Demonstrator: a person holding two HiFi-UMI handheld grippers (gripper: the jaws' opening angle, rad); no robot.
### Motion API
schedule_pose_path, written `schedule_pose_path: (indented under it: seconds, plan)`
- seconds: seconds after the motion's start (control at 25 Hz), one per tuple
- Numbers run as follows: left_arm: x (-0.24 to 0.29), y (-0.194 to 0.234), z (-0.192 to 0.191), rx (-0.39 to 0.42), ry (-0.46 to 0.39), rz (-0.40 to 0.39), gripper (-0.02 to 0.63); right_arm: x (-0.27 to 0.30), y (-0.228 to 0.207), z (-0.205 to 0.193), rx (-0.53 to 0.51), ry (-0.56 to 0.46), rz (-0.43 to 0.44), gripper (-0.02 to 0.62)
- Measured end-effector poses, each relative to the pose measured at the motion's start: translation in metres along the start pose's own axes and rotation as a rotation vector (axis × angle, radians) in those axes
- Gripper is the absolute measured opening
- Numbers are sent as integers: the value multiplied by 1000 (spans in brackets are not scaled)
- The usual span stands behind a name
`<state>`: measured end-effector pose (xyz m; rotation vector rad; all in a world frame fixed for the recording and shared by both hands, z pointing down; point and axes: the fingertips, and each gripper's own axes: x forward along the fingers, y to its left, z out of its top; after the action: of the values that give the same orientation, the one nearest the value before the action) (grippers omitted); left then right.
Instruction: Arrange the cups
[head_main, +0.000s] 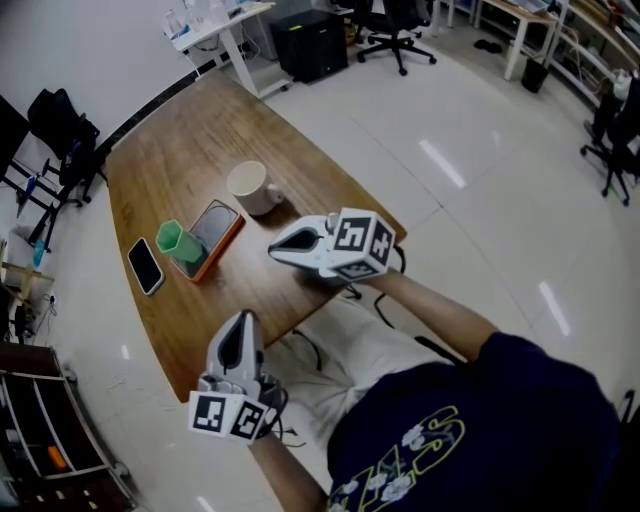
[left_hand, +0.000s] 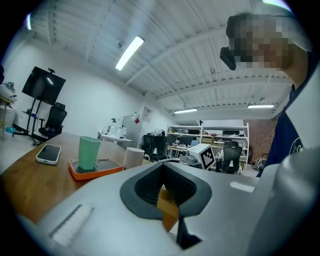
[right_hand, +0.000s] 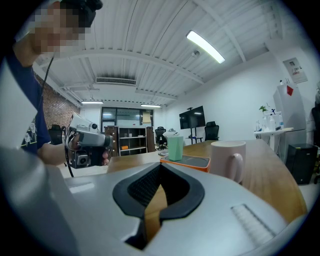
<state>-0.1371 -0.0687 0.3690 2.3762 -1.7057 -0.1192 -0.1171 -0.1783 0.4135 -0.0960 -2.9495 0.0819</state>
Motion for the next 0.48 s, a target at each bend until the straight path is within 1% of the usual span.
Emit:
schedule_pose_path:
  seconds: [0.04,0.08,0.16,0.2,0.24,0.28,0.36,0.44,0.48]
  plan:
    - [0,2,0,-20,16,23,5,0,0,0,1,0,0,-5]
    - [-2,4,-2,-59,40,59,5,0,0,0,1,0,1,-5]
    - [-6,9,-2,-183,88,126,5,0,1,0,1,1,2,-5]
    - [-9,7,2,-236,93,133,5,0,1,0,0,0,1,-5]
    - [-11,3,9,-267,83,126,5,0,1,1,0,0,1,-5]
    - [-13,-1,16,-274,71,118,5,-1,1,1,0,0,1,-5]
    - [-15,-4,25,-247,65,123,5,-1,0,1,1,0,0,-5]
    - [-15,-2,25,-227,73,139,5,0,-1,0,1,1,-1,-5]
    - [-14,-1,22,-240,75,140,5,0,-1,-1,1,2,-2,-5]
